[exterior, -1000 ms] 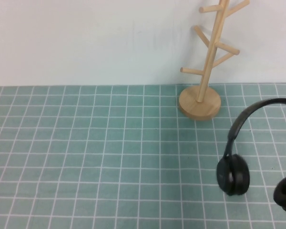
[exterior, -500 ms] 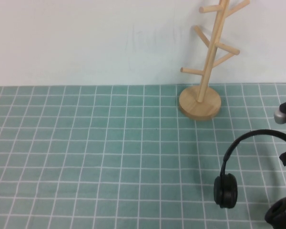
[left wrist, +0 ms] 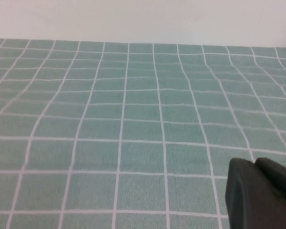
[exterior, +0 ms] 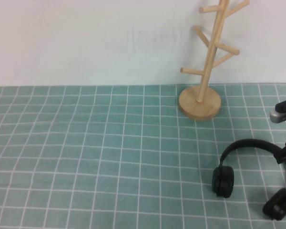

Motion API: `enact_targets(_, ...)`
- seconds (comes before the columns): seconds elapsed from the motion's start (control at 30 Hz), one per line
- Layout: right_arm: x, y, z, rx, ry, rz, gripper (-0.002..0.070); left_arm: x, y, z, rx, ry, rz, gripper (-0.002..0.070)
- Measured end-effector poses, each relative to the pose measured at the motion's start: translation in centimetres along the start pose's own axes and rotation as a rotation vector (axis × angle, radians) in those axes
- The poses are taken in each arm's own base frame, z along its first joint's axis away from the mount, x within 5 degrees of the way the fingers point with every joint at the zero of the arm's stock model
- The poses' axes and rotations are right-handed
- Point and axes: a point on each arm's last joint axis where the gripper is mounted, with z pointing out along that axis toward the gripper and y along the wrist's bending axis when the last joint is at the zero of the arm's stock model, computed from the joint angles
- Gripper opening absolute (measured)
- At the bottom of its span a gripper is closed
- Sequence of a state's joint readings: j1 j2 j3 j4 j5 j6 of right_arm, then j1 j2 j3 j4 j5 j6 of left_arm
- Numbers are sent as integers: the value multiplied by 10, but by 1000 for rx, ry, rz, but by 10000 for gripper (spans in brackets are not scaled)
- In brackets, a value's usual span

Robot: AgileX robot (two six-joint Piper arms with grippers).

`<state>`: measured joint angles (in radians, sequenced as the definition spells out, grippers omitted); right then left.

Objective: Take out the headphones from the headphone stand
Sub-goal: Place the headphones on the table

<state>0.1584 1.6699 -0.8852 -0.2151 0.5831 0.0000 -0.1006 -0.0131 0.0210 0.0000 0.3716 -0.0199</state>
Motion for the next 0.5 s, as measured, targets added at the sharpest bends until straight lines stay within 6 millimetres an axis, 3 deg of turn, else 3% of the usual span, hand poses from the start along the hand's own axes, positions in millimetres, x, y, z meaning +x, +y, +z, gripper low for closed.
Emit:
enact_targets(0.1,-1,1,-6,2,-19,-4,272,0,0,0,0,0,0,-4)
enact_targets(0.2,-2,5,-25,6,-71,-17,281,0,0,0,0,0,0,-4)
enact_targets(0.4,5,21,-88,10,-211,-121,280,0,0,0,0,0,0,-4)
enact_targets(0.5,21,29,-127,-4,-270,-139,280,0,0,0,0,0,0,-4)
